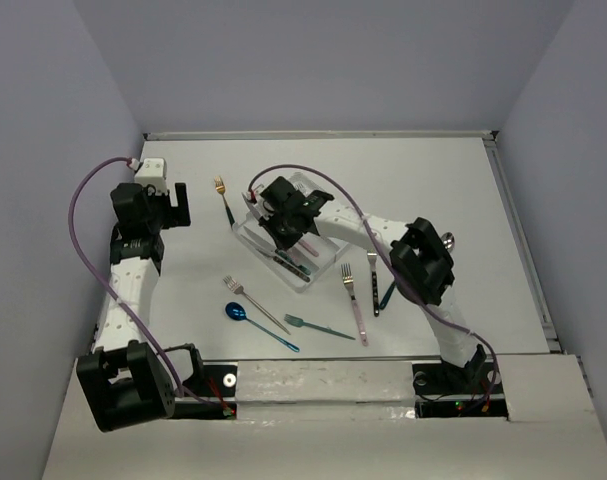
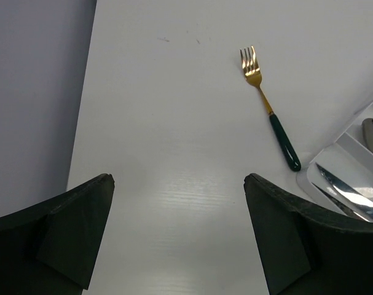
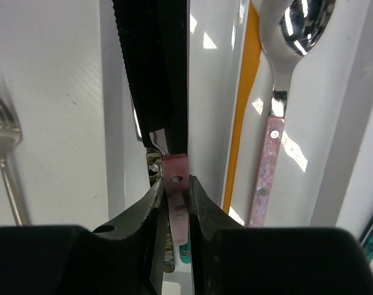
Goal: Sort the eating utensils into containers
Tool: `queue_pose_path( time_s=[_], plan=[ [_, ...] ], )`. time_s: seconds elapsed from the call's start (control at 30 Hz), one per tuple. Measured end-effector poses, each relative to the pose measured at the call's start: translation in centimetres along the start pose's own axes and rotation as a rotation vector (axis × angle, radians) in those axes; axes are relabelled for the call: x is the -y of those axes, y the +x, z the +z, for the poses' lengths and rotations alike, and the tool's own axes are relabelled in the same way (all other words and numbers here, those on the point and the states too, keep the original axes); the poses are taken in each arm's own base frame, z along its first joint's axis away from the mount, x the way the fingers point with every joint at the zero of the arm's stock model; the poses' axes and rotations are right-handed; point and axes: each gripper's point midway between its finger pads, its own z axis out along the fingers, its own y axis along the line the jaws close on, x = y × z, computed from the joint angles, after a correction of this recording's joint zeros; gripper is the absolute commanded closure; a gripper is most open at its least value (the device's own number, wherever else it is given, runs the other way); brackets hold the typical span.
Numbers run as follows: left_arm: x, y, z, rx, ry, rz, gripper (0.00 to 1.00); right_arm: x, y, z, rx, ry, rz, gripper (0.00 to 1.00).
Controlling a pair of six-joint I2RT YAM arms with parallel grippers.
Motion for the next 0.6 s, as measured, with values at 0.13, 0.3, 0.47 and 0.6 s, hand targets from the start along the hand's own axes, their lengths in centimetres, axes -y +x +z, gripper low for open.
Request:
queue_pose_path(
  time_s=[0.13,0.3,0.47,0.6],
  plan=[
    [-0.4,2.0,0.1,-0.047,-0.018,0.024,0.01,-0.1,2.5,1.7,-0.099,0.048,-0.033,1.0],
    [-0.6,3.1,0.1,-0.068,-0.025,0.045,0.01,0.3,4.2,1.5,-0.167,0.093,-0.025,1.0],
    [-0.6,3.1,0.2,-0.065,-0.025,0.053,0.01,0.8,5.1,1.2,-0.204,0.129,-0.008,0.87],
    [-0.6,3.0,0.2,-0.063,-0.024,0.056,0.01,1.0,5.7,1.1,-0.226,0.143,-0.009,0.67]
  ],
)
